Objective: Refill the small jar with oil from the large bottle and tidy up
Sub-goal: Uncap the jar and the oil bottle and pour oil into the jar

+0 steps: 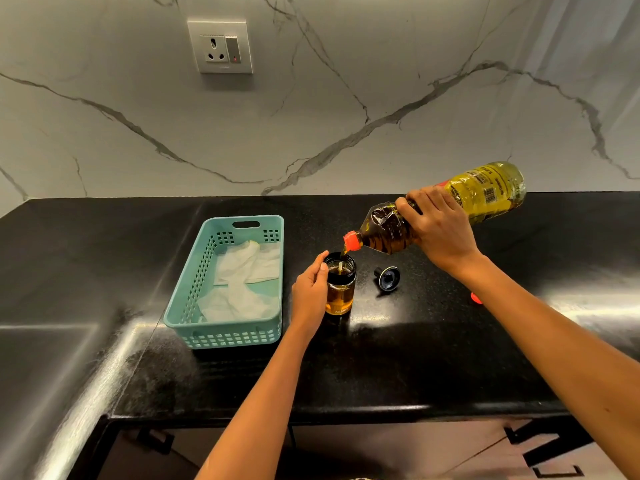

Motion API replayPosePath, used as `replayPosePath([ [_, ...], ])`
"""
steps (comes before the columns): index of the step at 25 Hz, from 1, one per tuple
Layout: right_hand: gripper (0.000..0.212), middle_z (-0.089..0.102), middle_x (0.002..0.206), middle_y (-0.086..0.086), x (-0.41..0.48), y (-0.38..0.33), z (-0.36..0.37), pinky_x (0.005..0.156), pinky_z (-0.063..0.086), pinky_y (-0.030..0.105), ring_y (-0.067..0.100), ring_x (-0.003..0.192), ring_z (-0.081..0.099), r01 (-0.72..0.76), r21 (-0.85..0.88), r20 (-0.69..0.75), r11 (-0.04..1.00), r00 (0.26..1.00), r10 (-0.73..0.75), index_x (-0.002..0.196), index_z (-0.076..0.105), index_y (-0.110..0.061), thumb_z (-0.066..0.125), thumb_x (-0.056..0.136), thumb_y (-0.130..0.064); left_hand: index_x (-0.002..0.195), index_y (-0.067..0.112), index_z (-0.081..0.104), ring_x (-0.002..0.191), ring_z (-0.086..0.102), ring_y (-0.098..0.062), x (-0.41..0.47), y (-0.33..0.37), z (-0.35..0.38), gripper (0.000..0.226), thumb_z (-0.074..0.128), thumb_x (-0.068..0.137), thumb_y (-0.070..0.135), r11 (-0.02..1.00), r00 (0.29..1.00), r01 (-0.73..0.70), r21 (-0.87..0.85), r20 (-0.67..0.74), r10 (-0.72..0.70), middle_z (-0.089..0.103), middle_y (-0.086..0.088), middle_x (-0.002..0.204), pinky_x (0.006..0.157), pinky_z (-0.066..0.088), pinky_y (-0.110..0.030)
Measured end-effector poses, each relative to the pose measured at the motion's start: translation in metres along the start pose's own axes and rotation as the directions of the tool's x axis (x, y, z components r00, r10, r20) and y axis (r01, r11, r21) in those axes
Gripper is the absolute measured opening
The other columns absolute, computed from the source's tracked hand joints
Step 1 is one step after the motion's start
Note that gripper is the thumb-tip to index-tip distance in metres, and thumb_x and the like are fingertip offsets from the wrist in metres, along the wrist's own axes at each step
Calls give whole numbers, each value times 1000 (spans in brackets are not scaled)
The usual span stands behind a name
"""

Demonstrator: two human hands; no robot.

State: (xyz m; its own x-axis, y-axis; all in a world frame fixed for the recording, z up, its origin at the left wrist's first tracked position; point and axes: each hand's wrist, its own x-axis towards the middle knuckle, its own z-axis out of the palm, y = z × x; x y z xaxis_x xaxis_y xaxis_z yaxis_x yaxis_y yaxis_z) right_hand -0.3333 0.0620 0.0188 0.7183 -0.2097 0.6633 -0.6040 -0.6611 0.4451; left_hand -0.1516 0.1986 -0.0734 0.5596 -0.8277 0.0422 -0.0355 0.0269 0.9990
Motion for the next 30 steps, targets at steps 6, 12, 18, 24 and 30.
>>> replayPosePath([
  [6,59,60,101,20,-2,-3,2,84,48,42,35,92,55,-19,9,17,1000,1000,19,112,49,-6,80,62,-9,130,19,51,113,51,-7,0,-1,-1,34,41,98,17,1000,1000,8,4,2,-8,58,0,126,98,39,-26],
  [12,65,61,100,21,-5,-4,2,84,49,41,36,92,58,-33,25,45,999,998,31,113,48,-6,82,58,-7,129,20,53,118,50,-10,2,-2,-1,34,42,97,18,1000,1000,2,18,0,-2,57,-2,129,104,39,-32],
  [18,65,61,100,20,-5,-3,2,85,49,41,36,92,58,-15,7,44,1000,999,14,112,49,-6,82,57,-6,129,20,52,117,50,-9,2,-2,-1,34,42,97,18,1000,1000,0,13,4,0,57,0,128,101,39,-28],
  [24,63,61,100,20,-4,-4,3,85,48,42,35,93,57,-4,4,32,1000,999,4,112,51,-6,83,57,-6,128,18,53,114,52,-9,2,-1,0,33,42,97,16,1000,1000,5,2,-11,-5,58,-3,127,95,40,-24],
  [30,66,61,99,19,-6,-7,4,83,49,42,36,92,58,-68,47,41,997,997,66,112,50,-6,84,55,-6,129,18,53,116,50,-8,1,-1,0,34,42,97,16,1000,1000,3,13,-8,-3,57,-2,128,97,39,-25],
])
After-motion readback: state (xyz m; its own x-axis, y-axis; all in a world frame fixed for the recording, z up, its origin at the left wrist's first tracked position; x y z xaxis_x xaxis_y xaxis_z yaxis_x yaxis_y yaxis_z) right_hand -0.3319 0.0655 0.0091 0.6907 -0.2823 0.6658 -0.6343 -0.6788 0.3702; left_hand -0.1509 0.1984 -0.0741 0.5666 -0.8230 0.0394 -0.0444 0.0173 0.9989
